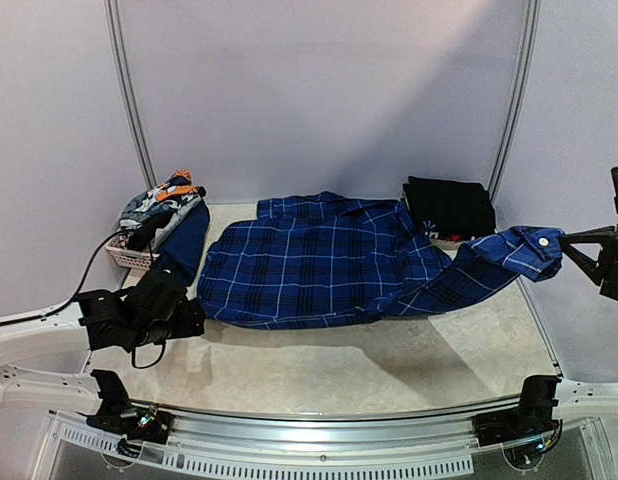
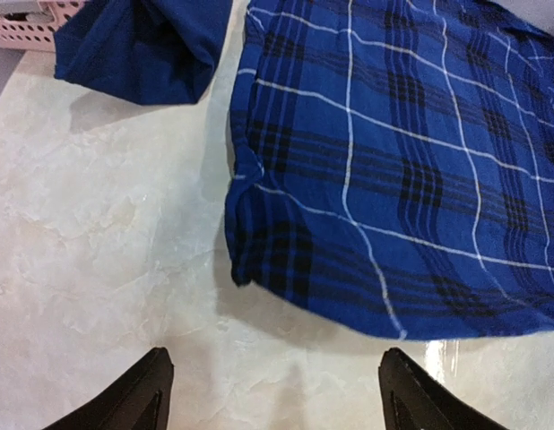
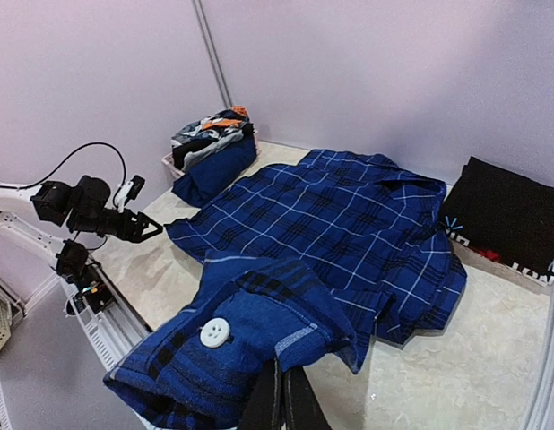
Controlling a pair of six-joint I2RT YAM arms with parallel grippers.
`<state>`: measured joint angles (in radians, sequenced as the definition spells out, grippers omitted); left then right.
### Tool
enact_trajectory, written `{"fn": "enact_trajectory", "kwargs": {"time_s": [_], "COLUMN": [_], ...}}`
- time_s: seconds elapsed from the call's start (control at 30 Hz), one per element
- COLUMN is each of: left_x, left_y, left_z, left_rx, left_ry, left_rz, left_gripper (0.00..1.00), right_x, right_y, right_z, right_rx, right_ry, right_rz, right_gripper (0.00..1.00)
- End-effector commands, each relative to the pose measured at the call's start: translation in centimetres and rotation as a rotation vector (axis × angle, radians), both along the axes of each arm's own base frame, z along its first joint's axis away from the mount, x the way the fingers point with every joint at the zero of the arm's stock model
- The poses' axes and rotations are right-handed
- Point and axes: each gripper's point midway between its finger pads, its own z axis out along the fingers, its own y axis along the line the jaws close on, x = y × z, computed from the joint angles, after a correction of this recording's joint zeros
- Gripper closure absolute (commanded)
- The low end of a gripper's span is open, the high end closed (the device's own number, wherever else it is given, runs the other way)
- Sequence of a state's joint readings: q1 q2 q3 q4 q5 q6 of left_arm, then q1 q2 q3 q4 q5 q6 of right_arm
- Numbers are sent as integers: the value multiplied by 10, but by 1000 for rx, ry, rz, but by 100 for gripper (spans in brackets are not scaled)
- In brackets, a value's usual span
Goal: Fold and stack the mixed laundry pile
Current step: Place the flattened shirt at the center of the board.
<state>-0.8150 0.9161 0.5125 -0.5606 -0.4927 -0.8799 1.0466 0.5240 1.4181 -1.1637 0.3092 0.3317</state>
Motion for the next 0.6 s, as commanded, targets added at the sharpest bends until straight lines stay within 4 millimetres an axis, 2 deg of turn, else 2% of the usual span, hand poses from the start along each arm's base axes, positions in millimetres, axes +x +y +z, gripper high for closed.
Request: {"fn": "enact_trajectory", "kwargs": {"time_s": [0.0,0.1,0.27,0.37,0.47,0.57], "left_x": [9,17,26,37,46,55], "left_y": [14,11,2,-8,-9,-13], "left_z": [21,20,3,4,5,1], "left_rx": [-22,-42,-85,-137,-155,-176], "left_ry": [-76,-74,-19,-54,-87,-100], "left_rz": [73,75,62,48,59,66], "left_gripper": [18,16,17,22,24,28], "right_x": [-25,-17,-16,-20,-21,-19], "right_y": [-11,-11,-43,-60,-66,-63], "right_z": [19,14,27,30,28,23], "right_rx": [75,48,114,150,160,139], "right_ry": [-61,-56,-98,-117,-121,-110], "right_rz": [99,65,-47,-79,-92,-95], "right_gripper": [98,98,100,100,100,100]}}
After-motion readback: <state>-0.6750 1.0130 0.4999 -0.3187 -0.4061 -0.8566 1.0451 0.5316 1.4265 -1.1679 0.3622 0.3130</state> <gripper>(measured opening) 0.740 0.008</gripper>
